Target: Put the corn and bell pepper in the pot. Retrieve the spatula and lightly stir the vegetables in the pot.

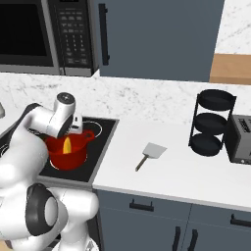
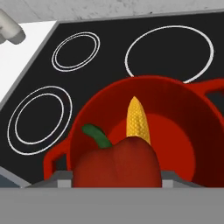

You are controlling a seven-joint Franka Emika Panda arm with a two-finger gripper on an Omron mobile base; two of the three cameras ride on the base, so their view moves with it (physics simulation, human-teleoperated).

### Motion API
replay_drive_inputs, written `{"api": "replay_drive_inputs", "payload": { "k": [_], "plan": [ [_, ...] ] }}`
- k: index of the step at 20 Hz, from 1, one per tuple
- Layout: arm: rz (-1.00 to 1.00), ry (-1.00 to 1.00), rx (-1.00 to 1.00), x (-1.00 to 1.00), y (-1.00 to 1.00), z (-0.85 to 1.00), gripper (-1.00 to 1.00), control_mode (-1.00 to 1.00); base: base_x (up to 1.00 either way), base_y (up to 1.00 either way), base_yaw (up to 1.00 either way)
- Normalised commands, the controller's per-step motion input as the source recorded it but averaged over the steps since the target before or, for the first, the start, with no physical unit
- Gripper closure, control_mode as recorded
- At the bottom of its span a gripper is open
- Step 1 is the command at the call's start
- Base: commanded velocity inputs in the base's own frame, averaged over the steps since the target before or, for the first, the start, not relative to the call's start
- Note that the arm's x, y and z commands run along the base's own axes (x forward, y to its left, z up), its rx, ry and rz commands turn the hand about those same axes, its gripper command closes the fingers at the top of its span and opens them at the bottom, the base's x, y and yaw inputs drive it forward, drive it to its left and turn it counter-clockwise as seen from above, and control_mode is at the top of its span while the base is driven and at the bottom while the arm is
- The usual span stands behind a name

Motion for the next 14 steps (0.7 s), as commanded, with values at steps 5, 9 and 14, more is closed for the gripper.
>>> {"api": "replay_drive_inputs", "payload": {
  "k": [5, 9, 14],
  "plan": [
    [0.00, 0.00, 0.00, 0.06, 0.05, -0.21, 1.00, -1.00, 0.00, 0.00, 0.00],
    [0.00, 0.00, 0.02, 0.08, -0.09, -0.09, 1.00, -1.00, 0.00, 0.00, 0.00],
    [0.00, 0.00, 0.00, 0.05, 0.00, -0.24, 1.00, -1.00, 0.00, 0.00, 0.00]
  ]
}}
